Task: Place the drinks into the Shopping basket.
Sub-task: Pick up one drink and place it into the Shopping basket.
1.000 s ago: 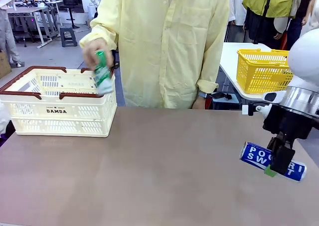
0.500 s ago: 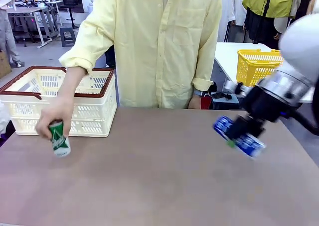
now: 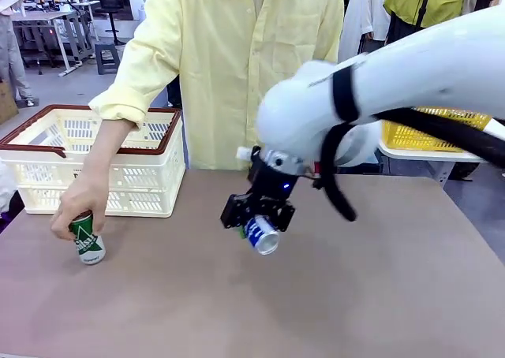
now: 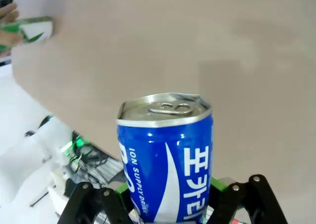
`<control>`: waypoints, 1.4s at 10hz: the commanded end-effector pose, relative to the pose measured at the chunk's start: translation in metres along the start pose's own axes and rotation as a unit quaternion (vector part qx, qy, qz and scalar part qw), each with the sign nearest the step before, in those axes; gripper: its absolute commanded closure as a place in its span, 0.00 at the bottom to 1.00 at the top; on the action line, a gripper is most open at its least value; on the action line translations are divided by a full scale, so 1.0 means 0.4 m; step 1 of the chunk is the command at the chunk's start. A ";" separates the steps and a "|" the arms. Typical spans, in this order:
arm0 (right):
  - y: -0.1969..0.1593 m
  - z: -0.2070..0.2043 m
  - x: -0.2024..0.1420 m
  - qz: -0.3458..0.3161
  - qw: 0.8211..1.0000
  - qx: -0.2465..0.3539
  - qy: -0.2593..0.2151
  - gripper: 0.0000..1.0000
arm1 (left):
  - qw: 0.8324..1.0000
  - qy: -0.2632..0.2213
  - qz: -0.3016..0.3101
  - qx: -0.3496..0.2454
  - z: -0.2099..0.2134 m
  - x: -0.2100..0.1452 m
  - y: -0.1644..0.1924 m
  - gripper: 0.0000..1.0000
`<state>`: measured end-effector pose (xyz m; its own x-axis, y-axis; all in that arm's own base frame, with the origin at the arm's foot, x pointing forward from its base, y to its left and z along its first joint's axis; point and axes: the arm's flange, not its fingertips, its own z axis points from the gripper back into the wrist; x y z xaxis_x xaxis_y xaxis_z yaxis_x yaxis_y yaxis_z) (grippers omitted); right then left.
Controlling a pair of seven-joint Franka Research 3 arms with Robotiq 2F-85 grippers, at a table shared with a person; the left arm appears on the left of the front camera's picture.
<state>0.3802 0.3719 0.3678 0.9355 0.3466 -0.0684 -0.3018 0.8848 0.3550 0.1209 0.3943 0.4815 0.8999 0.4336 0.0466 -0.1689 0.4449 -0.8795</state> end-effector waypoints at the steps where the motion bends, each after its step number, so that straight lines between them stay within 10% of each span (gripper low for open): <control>1: 0.014 0.008 0.020 0.004 1.000 -0.017 -0.005 1.00 | 0.999 0.001 -0.007 -0.037 -0.012 -0.011 0.037 0.00; 4: 0.002 -0.036 0.021 0.003 1.000 -0.008 0.008 1.00 | 1.000 0.000 0.000 0.000 0.000 0.000 0.000 0.00; 7: -0.239 0.079 -0.210 -0.212 0.976 0.032 -0.028 1.00 | 1.000 0.000 0.000 0.000 0.000 0.000 0.000 0.00; 14: 0.035 -0.130 0.160 -0.215 0.972 -0.082 -0.036 1.00 | 1.000 0.000 0.000 0.000 0.000 0.000 0.000 0.00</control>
<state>0.4055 0.4014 0.3076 0.9920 -0.0751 -0.1013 0.0967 0.9687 0.2288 0.1280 0.3938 0.4789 0.9045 0.4230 0.0540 -0.1564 0.4471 -0.8807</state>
